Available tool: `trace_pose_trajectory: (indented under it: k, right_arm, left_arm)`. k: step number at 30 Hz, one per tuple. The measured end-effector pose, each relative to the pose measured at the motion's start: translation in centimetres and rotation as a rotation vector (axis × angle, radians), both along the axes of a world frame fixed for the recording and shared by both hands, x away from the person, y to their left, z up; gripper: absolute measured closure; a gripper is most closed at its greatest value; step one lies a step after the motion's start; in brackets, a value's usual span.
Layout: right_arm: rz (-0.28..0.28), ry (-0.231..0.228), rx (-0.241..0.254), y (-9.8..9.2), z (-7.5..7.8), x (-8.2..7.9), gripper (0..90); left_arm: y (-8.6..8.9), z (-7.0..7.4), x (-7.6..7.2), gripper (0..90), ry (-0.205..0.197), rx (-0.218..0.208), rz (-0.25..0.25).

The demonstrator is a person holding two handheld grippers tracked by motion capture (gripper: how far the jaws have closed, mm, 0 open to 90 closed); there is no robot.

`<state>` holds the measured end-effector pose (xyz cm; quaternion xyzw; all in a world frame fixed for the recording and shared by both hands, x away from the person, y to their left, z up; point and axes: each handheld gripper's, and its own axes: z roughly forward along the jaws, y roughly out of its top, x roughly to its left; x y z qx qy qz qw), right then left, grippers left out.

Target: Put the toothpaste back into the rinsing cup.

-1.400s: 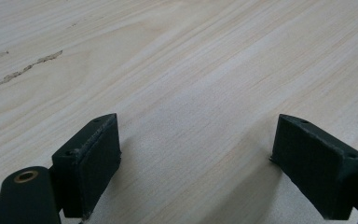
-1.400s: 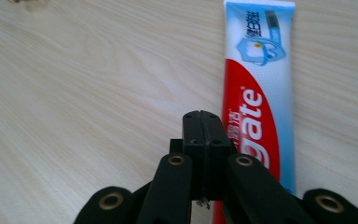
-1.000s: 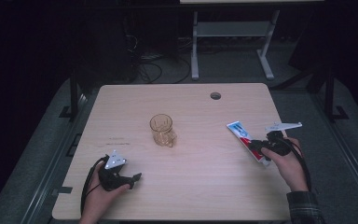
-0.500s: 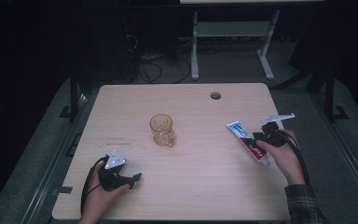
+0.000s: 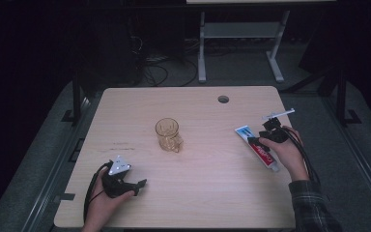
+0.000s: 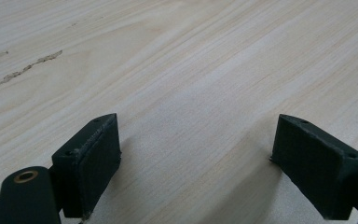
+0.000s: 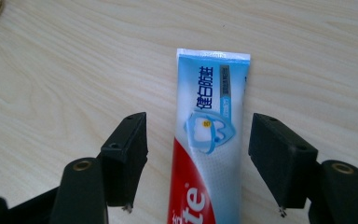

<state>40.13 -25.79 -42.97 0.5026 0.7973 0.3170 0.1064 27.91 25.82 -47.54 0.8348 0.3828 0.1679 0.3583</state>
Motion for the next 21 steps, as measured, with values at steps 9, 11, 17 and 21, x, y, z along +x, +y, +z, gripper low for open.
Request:
trace_pose_trajectory:
  k: [9,11,17,21]
  right_arm:
    - [0.008,0.004,-0.024,0.7,0.6,1.5,37.8]
    - [0.015,0.015,-0.052,1.2,0.5,2.2,36.7]
    - [0.018,0.035,-0.067,2.0,-0.1,3.3,37.3]
    - [0.01,0.058,-0.08,2.3,-1.0,3.8,36.9]
  left_arm:
    - [0.0,0.0,0.0,14.0,0.0,0.0,0.0]
    - [0.0,0.0,0.0,14.0,0.0,0.0,0.0]
    - [0.0,0.0,0.0,14.0,0.0,0.0,0.0]
    - [0.0,0.0,0.0,14.0,0.0,0.0,0.0]
